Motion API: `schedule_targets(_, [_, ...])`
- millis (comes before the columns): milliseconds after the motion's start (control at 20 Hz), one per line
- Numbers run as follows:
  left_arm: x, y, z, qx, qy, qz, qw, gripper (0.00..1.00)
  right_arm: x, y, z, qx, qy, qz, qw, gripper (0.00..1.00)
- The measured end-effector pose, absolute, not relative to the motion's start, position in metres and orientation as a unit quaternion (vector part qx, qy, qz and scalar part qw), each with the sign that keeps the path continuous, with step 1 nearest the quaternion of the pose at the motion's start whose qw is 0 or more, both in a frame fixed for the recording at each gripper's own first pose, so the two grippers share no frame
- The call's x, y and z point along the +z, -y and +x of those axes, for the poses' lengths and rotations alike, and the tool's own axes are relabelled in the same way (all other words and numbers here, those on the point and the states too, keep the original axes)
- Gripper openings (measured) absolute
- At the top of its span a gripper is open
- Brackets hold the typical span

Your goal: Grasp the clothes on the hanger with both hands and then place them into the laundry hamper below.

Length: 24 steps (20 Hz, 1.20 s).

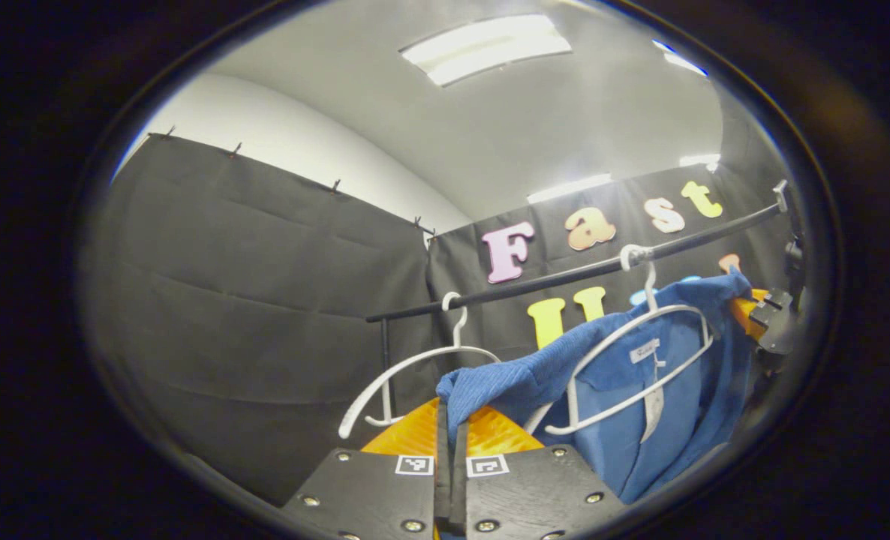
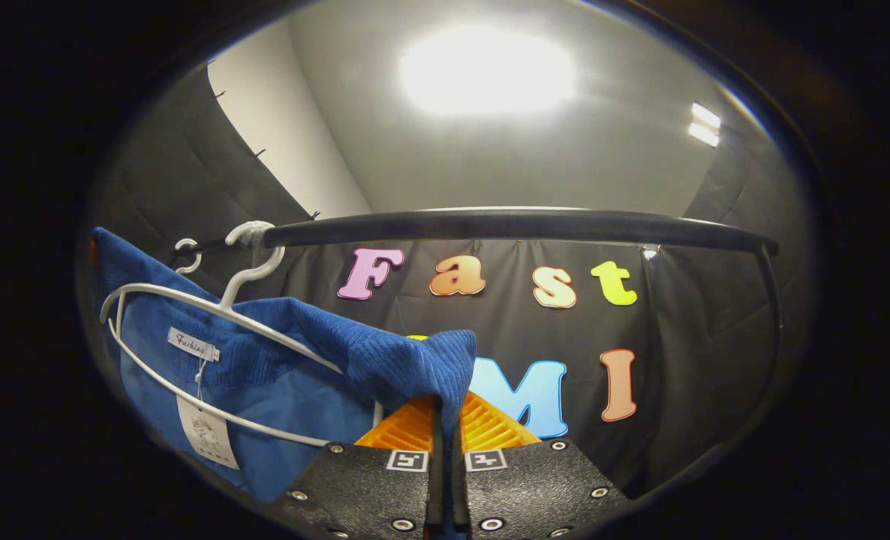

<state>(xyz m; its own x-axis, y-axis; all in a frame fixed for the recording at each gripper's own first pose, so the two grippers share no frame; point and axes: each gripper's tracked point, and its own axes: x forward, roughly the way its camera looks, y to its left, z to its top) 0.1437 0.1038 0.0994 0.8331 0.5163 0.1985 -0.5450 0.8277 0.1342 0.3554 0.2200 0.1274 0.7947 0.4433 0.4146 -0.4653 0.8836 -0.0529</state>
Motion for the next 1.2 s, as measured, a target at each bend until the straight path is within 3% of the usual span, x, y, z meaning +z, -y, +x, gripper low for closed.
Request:
schedule_targets(50, [0.102, -0.112, 0.146, 0.282, 0.08, 0.094, 0.952, 0.01, 0.128, -0.218, 0.363, 0.233, 0.217, 0.02, 0.948, 0.04])
schedule_targets(250, [0.098, -0.137, 0.162, 0.282, 0.074, 0.09, 0.952, 0.05, 0.125, -0.21, 0.389, 0.209, 0.221, 0.002, 0.953, 0.04])
schedule_targets(350, [0.092, -0.144, 0.174, 0.267, 0.075, 0.073, 0.958, 0.0, 0.124, -0.212, 0.391, 0.208, 0.221, -0.002, 0.953, 0.04])
schedule_targets(400, [0.09, -0.146, 0.182, 0.259, 0.076, 0.071, 0.96, 0.06, 0.122, -0.21, 0.391, 0.205, 0.221, -0.008, 0.953, 0.04])
schedule_targets(600, [0.09, -0.146, 0.194, 0.233, 0.077, 0.075, 0.966, 0.06, 0.107, -0.21, 0.401, 0.192, 0.217, -0.033, 0.957, 0.04])
schedule_targets(950, [0.102, -0.144, 0.229, 0.176, 0.084, 0.069, 0.978, 0.01, 0.076, -0.218, 0.438, 0.18, 0.173, -0.021, 0.968, 0.04])
schedule_targets(1200, [0.068, -0.145, 0.242, 0.159, 0.043, 0.073, 0.984, 0.01, 0.024, -0.229, 0.448, 0.201, 0.11, -0.024, 0.973, 0.04])
